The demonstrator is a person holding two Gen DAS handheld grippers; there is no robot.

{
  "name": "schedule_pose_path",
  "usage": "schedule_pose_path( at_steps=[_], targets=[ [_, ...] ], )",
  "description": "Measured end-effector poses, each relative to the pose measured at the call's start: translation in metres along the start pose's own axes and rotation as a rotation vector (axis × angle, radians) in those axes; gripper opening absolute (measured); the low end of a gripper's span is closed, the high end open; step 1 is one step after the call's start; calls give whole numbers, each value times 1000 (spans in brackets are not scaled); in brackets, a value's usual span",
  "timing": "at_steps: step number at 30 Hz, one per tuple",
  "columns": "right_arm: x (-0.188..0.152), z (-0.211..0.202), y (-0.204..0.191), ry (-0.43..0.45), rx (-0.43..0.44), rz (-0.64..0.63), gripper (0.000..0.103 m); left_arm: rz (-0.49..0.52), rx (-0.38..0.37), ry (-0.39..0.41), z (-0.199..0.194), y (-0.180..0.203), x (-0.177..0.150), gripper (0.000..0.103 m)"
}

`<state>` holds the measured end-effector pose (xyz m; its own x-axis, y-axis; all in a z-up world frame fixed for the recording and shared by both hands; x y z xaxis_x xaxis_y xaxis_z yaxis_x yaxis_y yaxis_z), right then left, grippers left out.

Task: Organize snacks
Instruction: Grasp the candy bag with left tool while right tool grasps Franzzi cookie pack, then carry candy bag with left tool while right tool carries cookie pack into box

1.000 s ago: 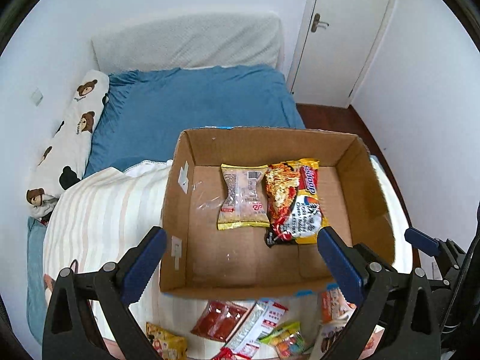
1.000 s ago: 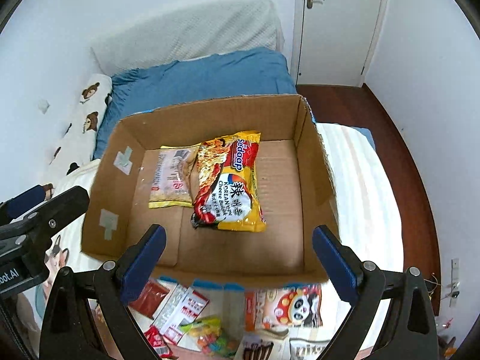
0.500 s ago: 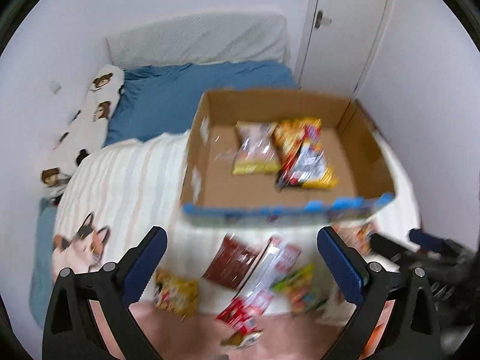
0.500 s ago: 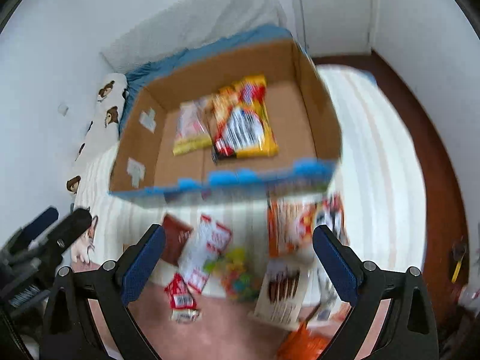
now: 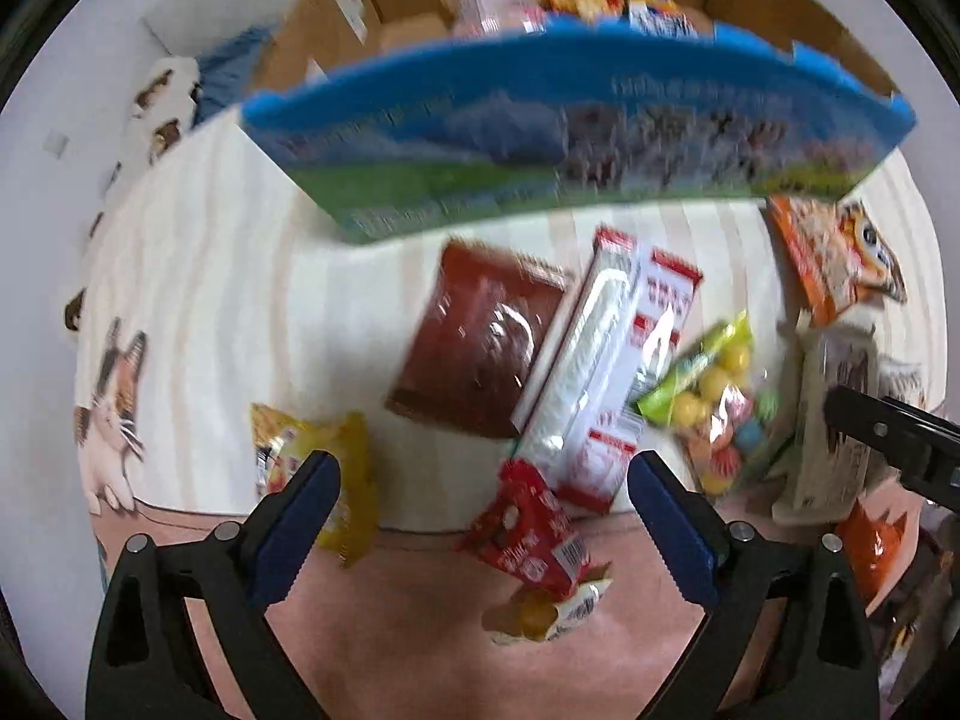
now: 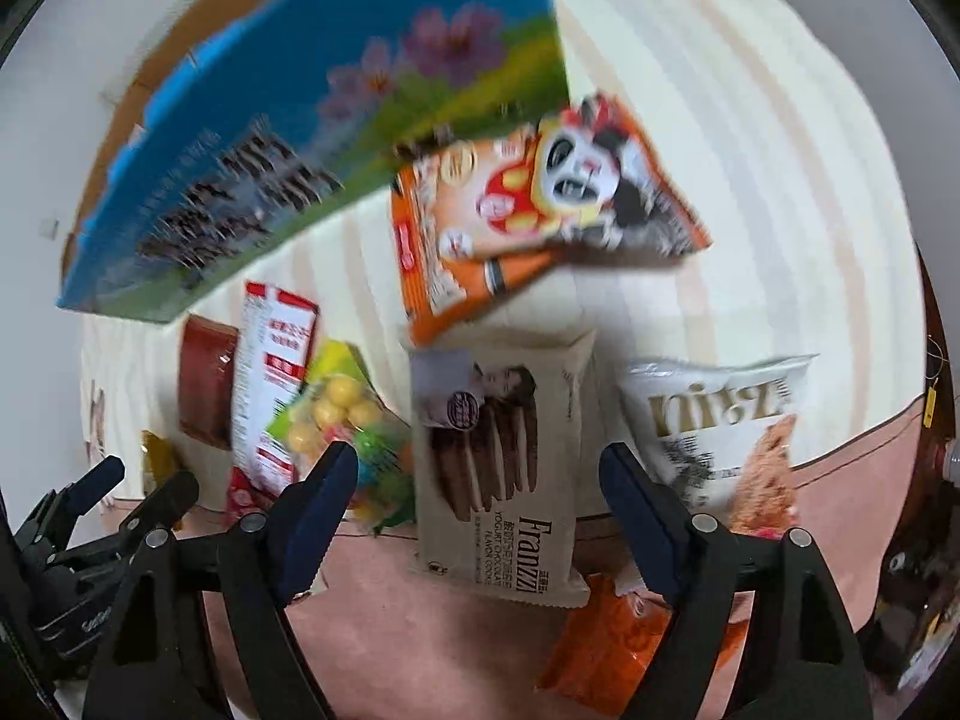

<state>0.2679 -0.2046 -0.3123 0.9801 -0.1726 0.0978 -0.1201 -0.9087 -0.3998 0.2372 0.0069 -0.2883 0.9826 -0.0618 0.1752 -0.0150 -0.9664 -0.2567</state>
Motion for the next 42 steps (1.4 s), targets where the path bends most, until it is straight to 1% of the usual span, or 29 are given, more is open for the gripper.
schedule_pose_path(
  at_steps=[3,4,5,7,11,13,14,16,17,19,20,21,22,23,25,26,27,28,29,30,31,32,35,39,42],
  targets=[
    [-7,20,2,-41,-10,-4,84,10,-34,-70,16,5,-6,98],
    [-10,28,3,-58,-13,-3,78,13,-37,-86,20,7,-8,98],
    [-13,33,4,-58,-25,-11,76,17,-34,-104,25,8,-10,98],
    [-19,31,7,-37,-40,-31,59,14,-21,-119,27,9,-15,98],
    [-32,22,13,-54,8,-36,59,9,-16,-90,12,10,-27,98],
    [-41,17,16,-65,28,-35,59,-4,-21,-91,3,13,-31,98],
    [-47,15,18,-69,35,-35,58,-15,-39,-95,0,18,-32,98],
    [-59,12,23,-68,43,-28,58,-65,-110,-124,-2,26,-28,98],
    [-62,11,26,-65,45,-20,58,-82,-134,-137,-3,31,-25,98],
    [-69,8,36,-50,42,-2,58,-143,-226,-186,2,45,-15,98],
    [-70,7,39,-46,41,3,58,-180,-267,-219,8,52,-11,98],
    [-69,6,42,-41,38,10,58,-229,-328,-263,17,61,-7,98],
    [-69,5,45,-35,34,15,58,-252,-357,-288,24,66,-5,98],
    [-66,5,47,-32,31,17,58,-272,-370,-314,31,73,-3,98],
    [-66,4,51,-26,29,27,58,-295,-396,-340,42,89,5,88],
    [-67,4,52,-25,29,32,58,-293,-394,-345,46,93,7,74],
    [-67,4,53,-25,29,36,58,-283,-389,-348,51,100,10,70],
    [-67,4,54,-27,32,40,58,-275,-379,-341,51,103,12,69],
    [-66,4,55,-29,32,42,58,-255,-365,-320,49,107,12,65],
    [-65,8,51,-30,32,42,58,-235,-359,-303,46,109,12,58],
    [-66,8,51,-32,31,38,58,-205,-343,-284,42,110,11,56],
    [-62,6,52,-35,31,35,58,-186,-329,-276,40,113,13,56],
    [-60,5,54,-61,42,23,58,-118,-270,-247,34,111,-5,56],
    [-72,12,52,-110,59,-21,58,-26,-193,-239,32,110,-43,56],
    [-82,19,47,-149,72,-73,58,-27,-173,-254,34,109,-64,56]
  ],
)
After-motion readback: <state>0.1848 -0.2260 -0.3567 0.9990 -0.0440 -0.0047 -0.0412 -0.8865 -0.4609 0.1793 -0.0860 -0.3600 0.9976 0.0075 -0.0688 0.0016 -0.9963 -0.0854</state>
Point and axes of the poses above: each gripper's, at about its wrist camera, not at the fingertips, and z roughly the way its jaws point, y to its right, x to its top, the point moved 3 cm from there along z, roughly the way its jaws point, and after that the axes turned 11 degrees about x, right-handed, at the moved point
